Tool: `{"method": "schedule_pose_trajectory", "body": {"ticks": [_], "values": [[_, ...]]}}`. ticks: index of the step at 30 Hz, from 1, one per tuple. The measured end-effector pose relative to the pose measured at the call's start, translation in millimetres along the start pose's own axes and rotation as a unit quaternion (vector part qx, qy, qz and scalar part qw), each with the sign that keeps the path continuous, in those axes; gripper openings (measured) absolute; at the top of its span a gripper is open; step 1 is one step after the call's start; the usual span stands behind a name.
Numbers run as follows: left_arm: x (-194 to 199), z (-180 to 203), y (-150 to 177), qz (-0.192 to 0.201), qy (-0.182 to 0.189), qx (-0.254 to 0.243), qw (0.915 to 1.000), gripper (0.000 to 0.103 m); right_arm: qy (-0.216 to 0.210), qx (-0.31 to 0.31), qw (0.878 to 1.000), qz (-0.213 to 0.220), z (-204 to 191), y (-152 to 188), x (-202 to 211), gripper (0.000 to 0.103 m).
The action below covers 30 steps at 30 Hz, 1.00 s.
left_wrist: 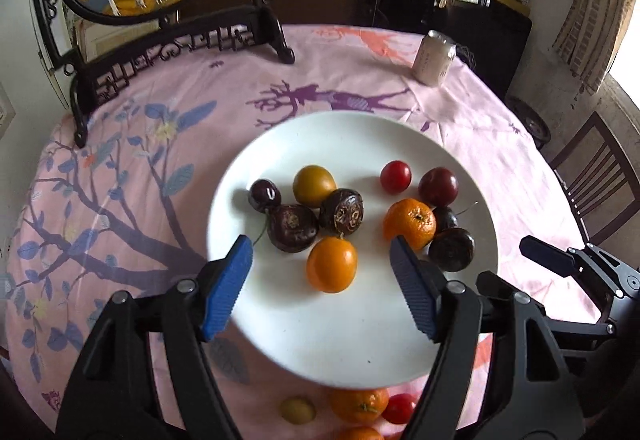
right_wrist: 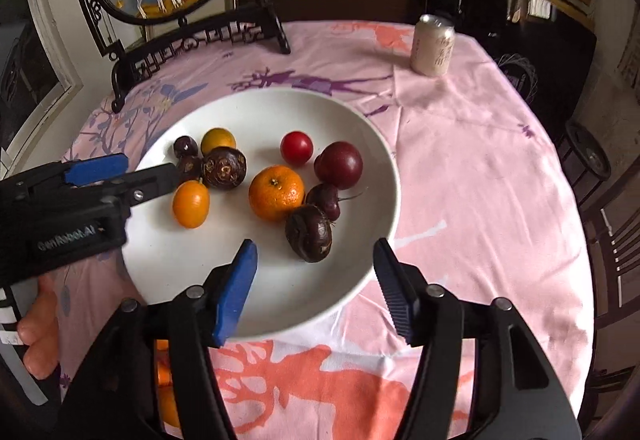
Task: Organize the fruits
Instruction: 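Carry the dark fruit and orange over the plate and open both tools, then grasp a small brown kiwi-like fruit with the right tool while the left tool grasps a mandarin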
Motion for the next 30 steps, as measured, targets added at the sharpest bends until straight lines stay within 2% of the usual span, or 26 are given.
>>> {"method": "schedule_pose_trajectory", "body": {"ticks": [2,4,7,12,19,24,25,27,29,30], "values": [[29.3,-3.6,5.8,0.024,-0.001,0.003,0.9997,0.089,0.003,0.011,1.0,0.007,-4.5,12.3,20.6,0.073],[55.4,-7.6,20.6,0.041,-0.004,0.006,0.9991,0.09,-0.004,0.009,1.0,0.014,-9.7,30.7,39.5,0.079],[80.8,-14.0,56.6,0.045,0.0,0.015,0.9989,0.09,-0.018,0.0,1.0,0.011,-19.9,63.1,59.5,0.087],[95.6,-35.7,112.1,0.032,-0.019,0.034,0.9987,0.09,-0.029,-0.017,0.999,-0.002,-35.9,102.8,76.4,0.088],[98.2,-58.4,147.5,0.009,-0.033,0.054,0.9979,0.09,-0.031,0.004,0.999,-0.024,-59.9,128.8,86.2,0.088],[103.0,-68.7,154.8,0.008,-0.041,0.063,0.9972,0.09,-0.094,0.03,0.994,-0.045,-97.7,151.9,87.4,0.088],[104.6,-69.7,155.8,0.009,-0.043,0.063,0.9971,0.09,-0.095,0.038,0.994,-0.047,-103.8,154.9,85.8,0.086],[108.2,-70.0,158.2,0.011,-0.044,0.062,0.9971,0.09,-0.099,0.051,0.993,-0.048,-112.3,158.5,82.2,0.076],[110.5,-68.8,160.8,0.013,-0.046,0.058,0.9971,0.09,-0.103,0.053,0.992,-0.058,-115.7,161.8,74.3,0.053],[111.2,-67.9,161.6,0.013,-0.047,0.056,0.9972,0.09,-0.104,0.052,0.991,-0.066,-116.4,163.6,68.8,0.048]]}}
Point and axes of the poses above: each gripper's, at about its wrist camera, not at the fingertips, and x roughly against the way its jaws point, z to its right, y to its underside, the point moved 6 cm from there along -x, roughly the way its jaws point, and after that the axes turned 5 degrees about z, right-handed, at the moved point
